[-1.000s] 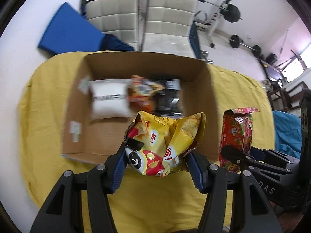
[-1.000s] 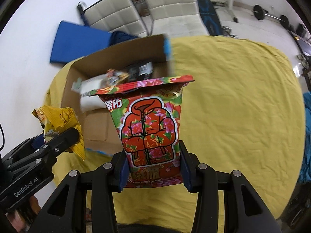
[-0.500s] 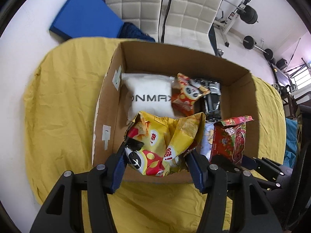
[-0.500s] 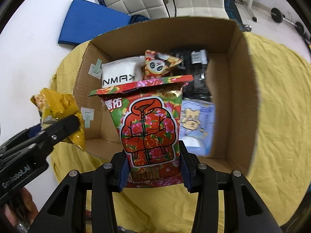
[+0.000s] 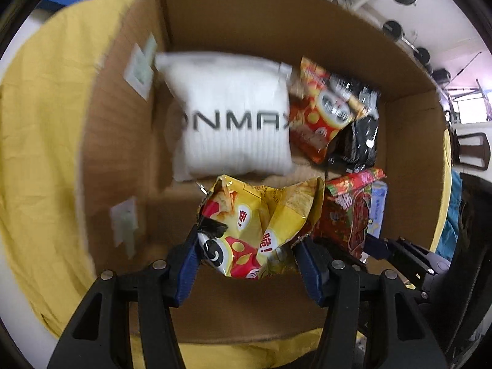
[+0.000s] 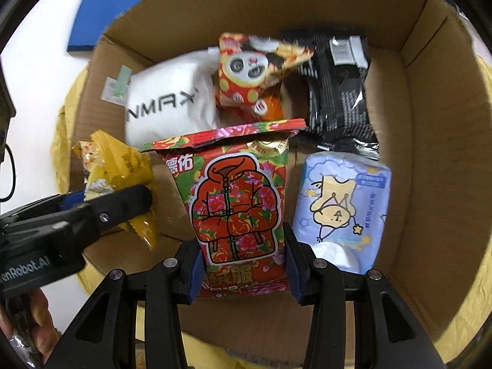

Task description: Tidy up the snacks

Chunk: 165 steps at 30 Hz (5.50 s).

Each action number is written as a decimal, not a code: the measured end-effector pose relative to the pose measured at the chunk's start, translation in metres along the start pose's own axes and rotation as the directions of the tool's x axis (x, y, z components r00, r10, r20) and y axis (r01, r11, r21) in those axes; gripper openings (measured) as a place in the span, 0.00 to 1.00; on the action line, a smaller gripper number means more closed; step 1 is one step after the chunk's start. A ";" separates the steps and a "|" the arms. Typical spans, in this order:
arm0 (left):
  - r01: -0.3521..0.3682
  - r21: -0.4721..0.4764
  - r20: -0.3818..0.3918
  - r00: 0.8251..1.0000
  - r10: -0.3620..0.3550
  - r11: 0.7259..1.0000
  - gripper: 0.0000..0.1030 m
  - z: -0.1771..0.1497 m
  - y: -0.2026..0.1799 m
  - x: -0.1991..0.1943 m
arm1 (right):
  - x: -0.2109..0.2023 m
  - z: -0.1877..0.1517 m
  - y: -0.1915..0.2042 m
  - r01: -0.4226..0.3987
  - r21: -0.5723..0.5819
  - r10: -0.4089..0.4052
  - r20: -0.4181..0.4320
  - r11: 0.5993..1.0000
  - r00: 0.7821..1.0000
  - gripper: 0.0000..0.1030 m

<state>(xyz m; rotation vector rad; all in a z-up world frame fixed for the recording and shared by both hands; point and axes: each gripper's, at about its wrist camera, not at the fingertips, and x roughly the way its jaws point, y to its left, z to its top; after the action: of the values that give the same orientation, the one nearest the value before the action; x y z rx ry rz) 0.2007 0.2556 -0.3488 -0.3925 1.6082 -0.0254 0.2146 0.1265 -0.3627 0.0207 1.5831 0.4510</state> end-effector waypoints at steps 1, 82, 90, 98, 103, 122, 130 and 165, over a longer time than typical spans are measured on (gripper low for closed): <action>0.008 -0.005 -0.024 1.000 -0.009 1.000 0.54 0.001 0.001 0.007 | 0.005 0.002 0.000 0.002 0.002 -0.002 -0.010 1.000 1.000 0.45; -0.191 0.053 0.536 0.834 0.134 0.980 0.99 -0.129 -0.097 -0.210 | -0.211 -0.081 -0.020 0.203 0.046 -0.206 0.343 0.978 0.917 1.00; -0.192 0.032 0.588 0.797 0.136 0.981 1.00 -0.165 -0.111 -0.239 | -0.280 -0.129 -0.015 0.203 0.057 -0.208 0.432 0.977 0.878 1.00; -0.185 0.055 0.598 0.793 0.116 0.981 1.00 -0.188 -0.123 -0.254 | -0.319 -0.157 -0.014 0.199 0.082 -0.214 0.472 0.977 0.855 1.00; -0.178 0.049 0.597 0.794 0.114 0.983 1.00 -0.195 -0.125 -0.259 | -0.331 -0.168 -0.014 0.215 0.096 -0.234 0.489 0.972 0.840 1.00; -0.205 0.049 0.620 0.773 0.132 0.977 1.00 -0.212 -0.134 -0.270 | -0.348 -0.182 -0.007 0.232 0.099 -0.250 0.515 0.968 0.820 1.00; -0.205 0.048 0.619 0.774 0.132 0.978 1.00 -0.213 -0.135 -0.271 | -0.351 -0.185 -0.007 0.239 0.111 -0.261 0.518 0.965 0.815 1.00; -0.216 0.066 0.603 0.786 0.133 0.974 1.00 -0.209 -0.130 -0.270 | -0.358 -0.188 -0.007 0.248 0.127 -0.277 0.524 0.961 0.806 1.00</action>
<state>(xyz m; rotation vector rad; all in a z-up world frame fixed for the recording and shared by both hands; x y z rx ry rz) 0.0343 0.1588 -0.0381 -0.1201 0.9975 0.1247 0.0623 -0.0331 -0.0238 -0.0307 1.0166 0.1588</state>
